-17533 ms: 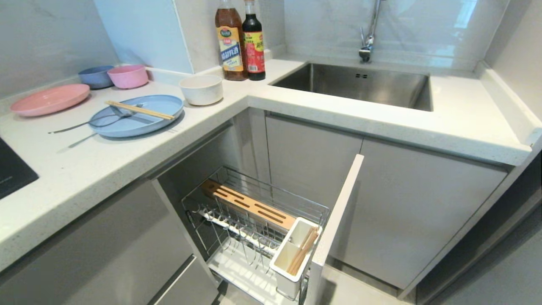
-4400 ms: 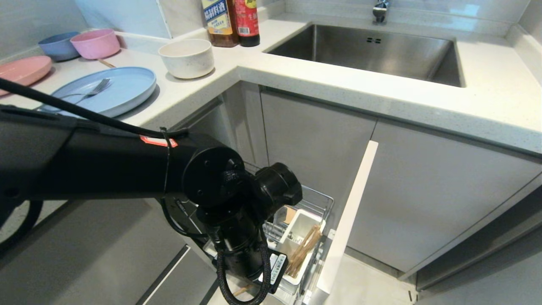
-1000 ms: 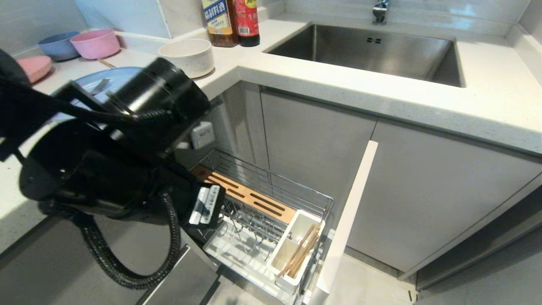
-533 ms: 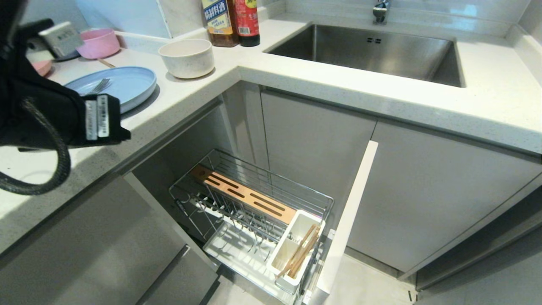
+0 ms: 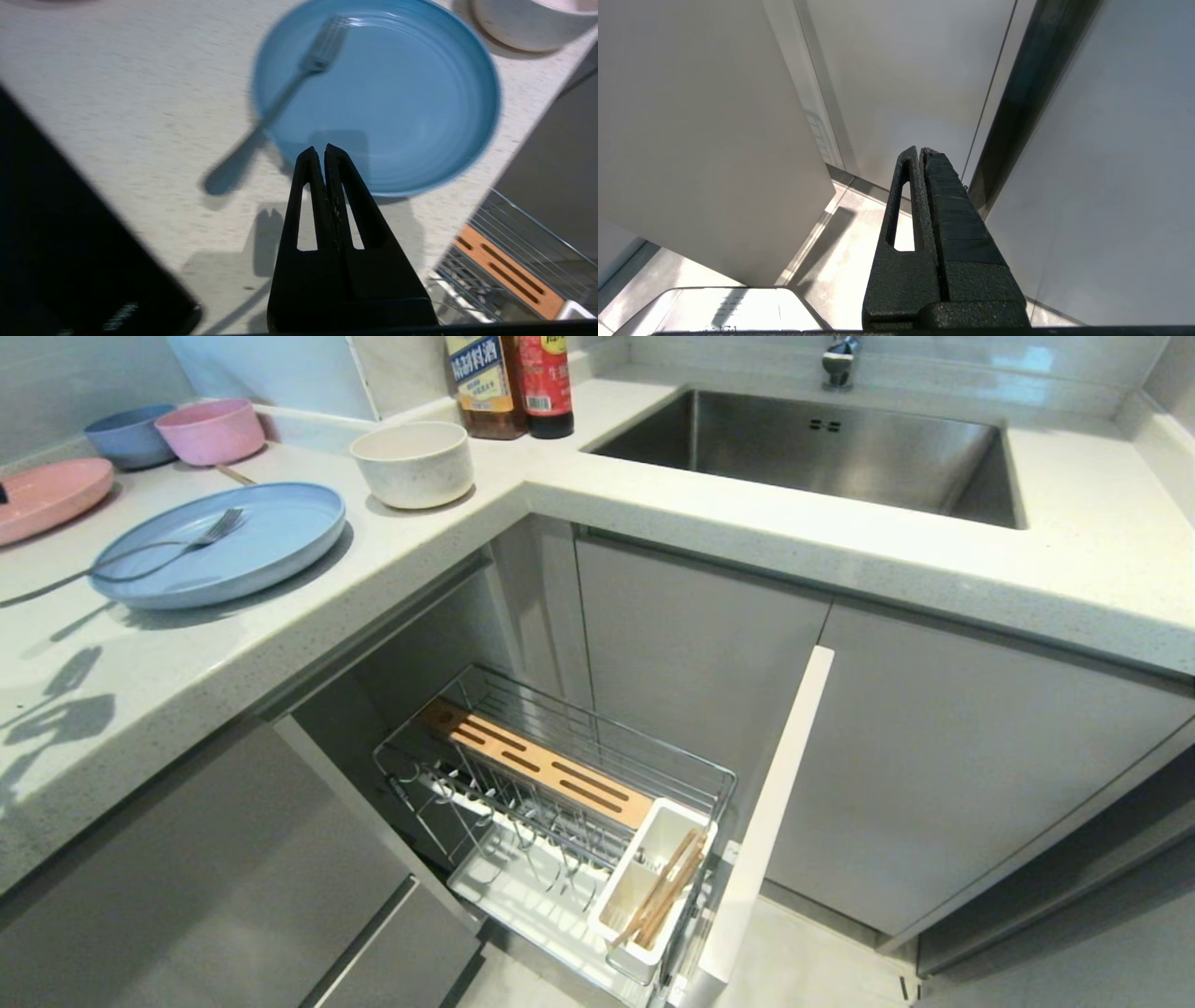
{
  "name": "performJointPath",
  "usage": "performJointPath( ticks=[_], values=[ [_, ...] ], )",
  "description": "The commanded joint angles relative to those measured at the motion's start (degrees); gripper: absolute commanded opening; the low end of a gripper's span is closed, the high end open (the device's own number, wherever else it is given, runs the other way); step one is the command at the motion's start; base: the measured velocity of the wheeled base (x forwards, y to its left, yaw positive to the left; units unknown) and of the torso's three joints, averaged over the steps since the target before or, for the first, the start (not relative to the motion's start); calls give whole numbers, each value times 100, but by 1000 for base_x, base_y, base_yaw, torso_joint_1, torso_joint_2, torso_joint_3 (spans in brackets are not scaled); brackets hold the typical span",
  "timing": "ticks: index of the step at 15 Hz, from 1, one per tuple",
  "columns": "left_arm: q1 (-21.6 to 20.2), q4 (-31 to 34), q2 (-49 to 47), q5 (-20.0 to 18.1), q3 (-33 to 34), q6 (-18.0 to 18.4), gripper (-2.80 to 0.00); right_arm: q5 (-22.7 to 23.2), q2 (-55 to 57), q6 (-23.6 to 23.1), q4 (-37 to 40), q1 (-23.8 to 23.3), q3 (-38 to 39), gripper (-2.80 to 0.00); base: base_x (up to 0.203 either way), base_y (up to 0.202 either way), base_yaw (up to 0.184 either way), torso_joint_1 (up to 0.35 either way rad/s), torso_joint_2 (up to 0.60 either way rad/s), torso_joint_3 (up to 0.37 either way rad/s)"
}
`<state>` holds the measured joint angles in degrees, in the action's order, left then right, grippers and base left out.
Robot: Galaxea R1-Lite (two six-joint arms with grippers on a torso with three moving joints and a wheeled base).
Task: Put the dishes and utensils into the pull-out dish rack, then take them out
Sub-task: Pick up the fork and place it in the cupboard
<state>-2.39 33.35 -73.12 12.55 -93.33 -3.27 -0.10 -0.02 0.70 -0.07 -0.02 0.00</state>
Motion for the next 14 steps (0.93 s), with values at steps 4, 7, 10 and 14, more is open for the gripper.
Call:
performJointPath(
  ticks=[4, 7, 10, 14],
  values=[
    [-1953, -27, -34, -2554, -125, 707, -280, 1, 2, 1, -1, 2, 8, -280, 0, 0, 0, 0, 0, 0],
    [-2063, 0, -334, -2837, -155, 1027, 0, 1, 2, 1, -1, 2, 9, -280, 0, 0, 0, 0, 0, 0],
    [-2047, 158, -533, -3041, -150, 1207, 0, 1, 2, 1, -1, 2, 9, -280, 0, 0, 0, 0, 0, 0],
    [-2012, 128, -762, -3070, -180, 1277, 0, 1, 2, 1, -1, 2, 9, -280, 0, 0, 0, 0, 0, 0]
  ],
)
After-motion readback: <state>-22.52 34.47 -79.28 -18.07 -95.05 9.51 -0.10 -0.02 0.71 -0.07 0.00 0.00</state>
